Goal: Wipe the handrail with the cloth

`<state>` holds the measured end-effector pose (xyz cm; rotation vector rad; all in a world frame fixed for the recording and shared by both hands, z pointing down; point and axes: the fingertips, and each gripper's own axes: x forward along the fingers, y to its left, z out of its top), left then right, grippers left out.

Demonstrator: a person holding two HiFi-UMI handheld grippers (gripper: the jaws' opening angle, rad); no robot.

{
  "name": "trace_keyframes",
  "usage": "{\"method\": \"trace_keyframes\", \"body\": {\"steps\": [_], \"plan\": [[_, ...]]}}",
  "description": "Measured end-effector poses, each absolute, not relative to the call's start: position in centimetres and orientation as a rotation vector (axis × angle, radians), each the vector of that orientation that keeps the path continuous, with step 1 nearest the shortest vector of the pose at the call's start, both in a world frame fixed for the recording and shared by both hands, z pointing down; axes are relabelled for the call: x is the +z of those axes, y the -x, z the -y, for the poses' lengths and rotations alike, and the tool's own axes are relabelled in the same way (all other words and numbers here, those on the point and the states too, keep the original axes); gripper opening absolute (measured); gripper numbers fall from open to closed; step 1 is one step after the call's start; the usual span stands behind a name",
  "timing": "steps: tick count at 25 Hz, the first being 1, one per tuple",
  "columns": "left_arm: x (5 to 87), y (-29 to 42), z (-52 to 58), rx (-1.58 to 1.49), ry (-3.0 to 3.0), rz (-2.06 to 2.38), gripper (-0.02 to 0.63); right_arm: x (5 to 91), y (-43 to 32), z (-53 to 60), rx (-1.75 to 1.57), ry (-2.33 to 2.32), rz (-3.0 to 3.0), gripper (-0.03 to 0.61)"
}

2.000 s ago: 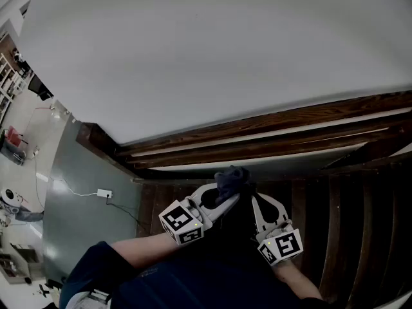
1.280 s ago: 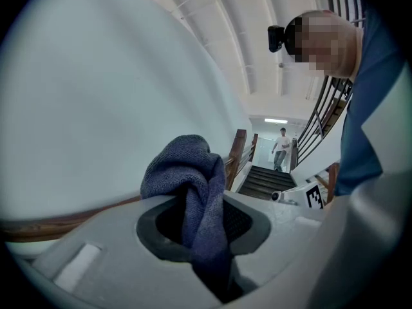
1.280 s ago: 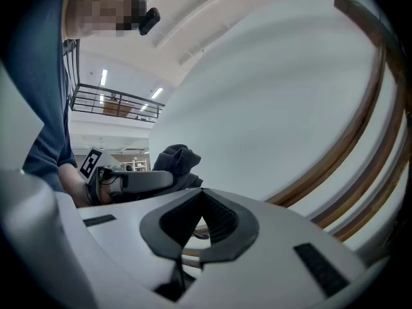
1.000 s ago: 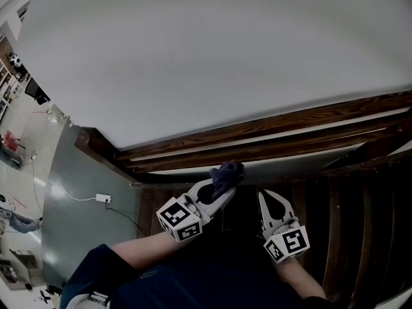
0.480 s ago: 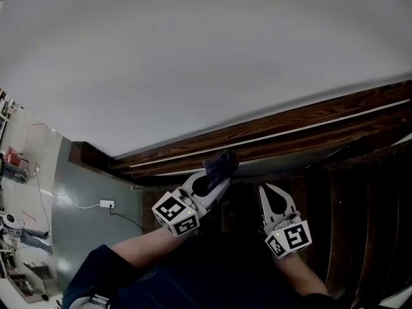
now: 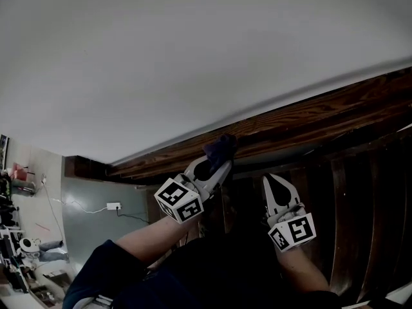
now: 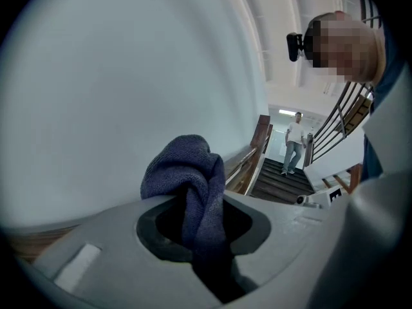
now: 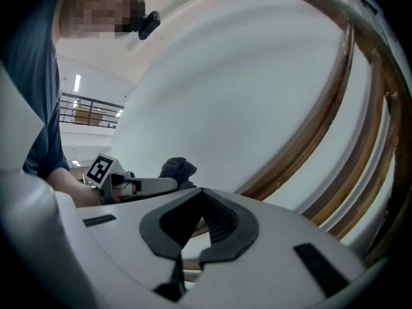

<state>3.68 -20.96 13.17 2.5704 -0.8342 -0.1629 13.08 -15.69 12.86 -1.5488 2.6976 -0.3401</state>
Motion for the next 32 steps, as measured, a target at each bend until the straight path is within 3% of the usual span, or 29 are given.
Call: {"method": "trace_keyframes", "body": {"steps": [18, 32], "plan": [[18.2, -11.5, 30.5, 0.385, -2.578, 0.802, 0.083, 15.1, -18.1, 20.0, -0.415, 1.604, -2.595, 0.008], [16.4, -17.4, 31.3, 0.556, -2.693, 0.679, 0.083, 14.6, -20.3, 19.6, -0.392, 1.631, -2.526, 0.009]]}}
